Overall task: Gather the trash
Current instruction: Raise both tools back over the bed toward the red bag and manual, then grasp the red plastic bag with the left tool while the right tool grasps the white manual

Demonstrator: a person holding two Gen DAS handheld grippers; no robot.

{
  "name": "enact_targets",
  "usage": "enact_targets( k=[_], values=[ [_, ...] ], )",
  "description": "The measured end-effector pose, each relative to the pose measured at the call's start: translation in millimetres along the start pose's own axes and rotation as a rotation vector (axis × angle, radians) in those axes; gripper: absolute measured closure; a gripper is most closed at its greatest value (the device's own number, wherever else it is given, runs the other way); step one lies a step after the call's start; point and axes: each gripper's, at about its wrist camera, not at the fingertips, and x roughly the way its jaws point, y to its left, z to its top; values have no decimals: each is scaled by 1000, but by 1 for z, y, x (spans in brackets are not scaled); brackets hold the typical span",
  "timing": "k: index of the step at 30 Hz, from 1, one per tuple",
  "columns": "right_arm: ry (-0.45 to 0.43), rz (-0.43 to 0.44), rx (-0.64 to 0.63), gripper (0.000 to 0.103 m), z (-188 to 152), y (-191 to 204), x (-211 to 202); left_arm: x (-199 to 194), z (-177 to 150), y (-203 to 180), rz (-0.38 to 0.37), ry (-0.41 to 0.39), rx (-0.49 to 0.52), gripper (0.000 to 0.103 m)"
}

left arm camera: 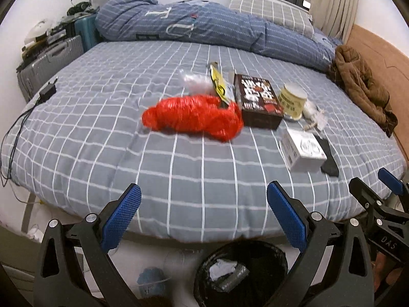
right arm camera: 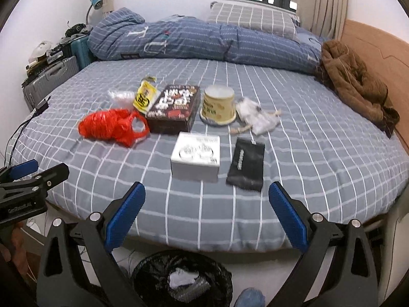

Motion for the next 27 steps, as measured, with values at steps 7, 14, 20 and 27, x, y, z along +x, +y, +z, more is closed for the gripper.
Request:
enact_targets(
  k=[7, 14, 20, 27],
  values=[
    [-22, 5, -4, 10, 24, 4, 17, 17, 25, 0, 5, -19, 6, 6],
    [3, 13, 6, 10, 40, 1, 52, 50, 51, 7, 19, -23, -3, 6],
    [38, 22, 19, 10, 44, -2, 86, 84, 66, 9, 21, -10, -8, 6],
    [73, 34, 31, 10, 43, -2, 119, 122, 84, 15, 41, -11, -15, 6]
  ],
)
